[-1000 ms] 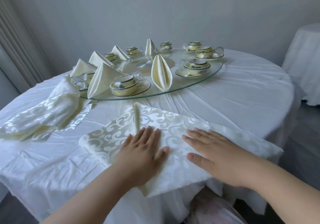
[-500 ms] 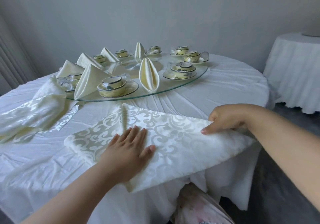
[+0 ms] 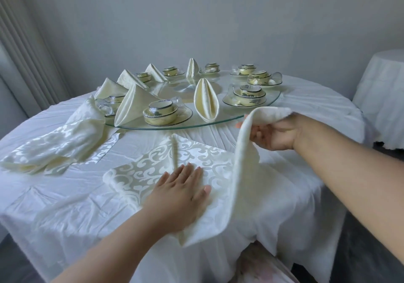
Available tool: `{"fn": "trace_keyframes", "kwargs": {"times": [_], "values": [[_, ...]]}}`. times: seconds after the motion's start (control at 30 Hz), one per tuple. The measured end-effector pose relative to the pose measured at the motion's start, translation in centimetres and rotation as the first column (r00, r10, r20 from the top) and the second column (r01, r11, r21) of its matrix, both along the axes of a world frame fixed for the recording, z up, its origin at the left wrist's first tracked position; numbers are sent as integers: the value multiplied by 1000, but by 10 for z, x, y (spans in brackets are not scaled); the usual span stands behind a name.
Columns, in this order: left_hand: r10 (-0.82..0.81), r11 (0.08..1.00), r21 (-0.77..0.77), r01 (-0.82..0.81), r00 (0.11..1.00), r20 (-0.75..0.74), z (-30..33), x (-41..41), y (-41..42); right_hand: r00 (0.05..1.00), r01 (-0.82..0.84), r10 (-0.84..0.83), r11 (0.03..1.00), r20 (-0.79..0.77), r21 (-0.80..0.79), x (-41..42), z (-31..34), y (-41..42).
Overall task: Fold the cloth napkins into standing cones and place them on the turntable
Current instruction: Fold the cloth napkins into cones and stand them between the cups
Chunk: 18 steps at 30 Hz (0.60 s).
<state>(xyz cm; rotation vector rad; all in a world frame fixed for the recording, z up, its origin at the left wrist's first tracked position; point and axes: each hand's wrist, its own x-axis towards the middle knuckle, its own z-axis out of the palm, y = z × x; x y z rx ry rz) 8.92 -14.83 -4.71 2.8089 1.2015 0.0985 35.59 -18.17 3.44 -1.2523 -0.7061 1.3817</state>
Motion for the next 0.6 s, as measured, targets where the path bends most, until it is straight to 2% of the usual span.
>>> {"fn": "trace_keyframes", "kwargs": {"times": [0.03, 0.07, 0.1, 0.13, 0.17, 0.2, 0.27, 0.3, 0.33, 0.37, 0.4, 0.43, 0.47, 0.5, 0.53, 0.6], "values": [[16, 997, -72, -7, 992, 124, 3, -3, 1, 999, -17, 16, 999, -39, -37, -11, 1, 13], [70, 983, -184, -12, 947, 314, 7, -6, 1, 998, -22, 18, 998, -65, -57, -22, 2, 25], [166, 948, -317, 9, 837, 521, 14, -9, 1, 995, -40, 33, 996, -92, -78, -30, -1, 39], [273, 905, -422, 43, 702, 658, 17, -14, 3, 994, -49, 39, 994, -99, -96, -37, -6, 52], [361, 865, -498, 70, 603, 712, 20, -18, 6, 992, -75, 63, 991, -110, -110, -46, -8, 62], [424, 824, -558, 94, 551, 719, 19, -21, 10, 993, -85, 71, 986, -96, -142, -54, -12, 71], [469, 778, -616, 127, 535, 703, 13, -26, 20, 989, -144, 145, 969, -6, -202, -68, -20, 84], [480, 770, -626, 125, 535, 696, 10, -28, 23, 973, -159, 194, 956, 125, -246, -73, -24, 91], [483, 761, -636, 129, 542, 688, 9, -28, 26, 914, -138, 231, 950, 333, -281, -79, -26, 95], [485, 750, -648, 133, 555, 675, 10, -28, 29, 788, -95, 256, 949, 560, -301, -84, -27, 99], [492, 732, -667, 138, 571, 657, 13, -28, 30, 600, -53, 271, 952, 753, -301, -88, -28, 102], [492, 721, -679, 140, 586, 644, 17, -27, 33, 385, -34, 277, 958, 880, -286, -91, -28, 105], [478, 730, -671, 132, 602, 639, 21, -27, 38, 211, -50, 278, 960, 937, -274, -94, -27, 108], [453, 756, -645, 109, 624, 637, 25, -27, 42, 114, -78, 277, 960, 954, -269, -97, -26, 111], [418, 796, -602, 65, 661, 623, 30, -26, 47, 76, -104, 278, 957, 957, -270, -98, -28, 115], [356, 864, -502, -47, 761, 542, 39, -24, 61, 106, -127, 271, 958, 957, -257, -98, -34, 124]]}}
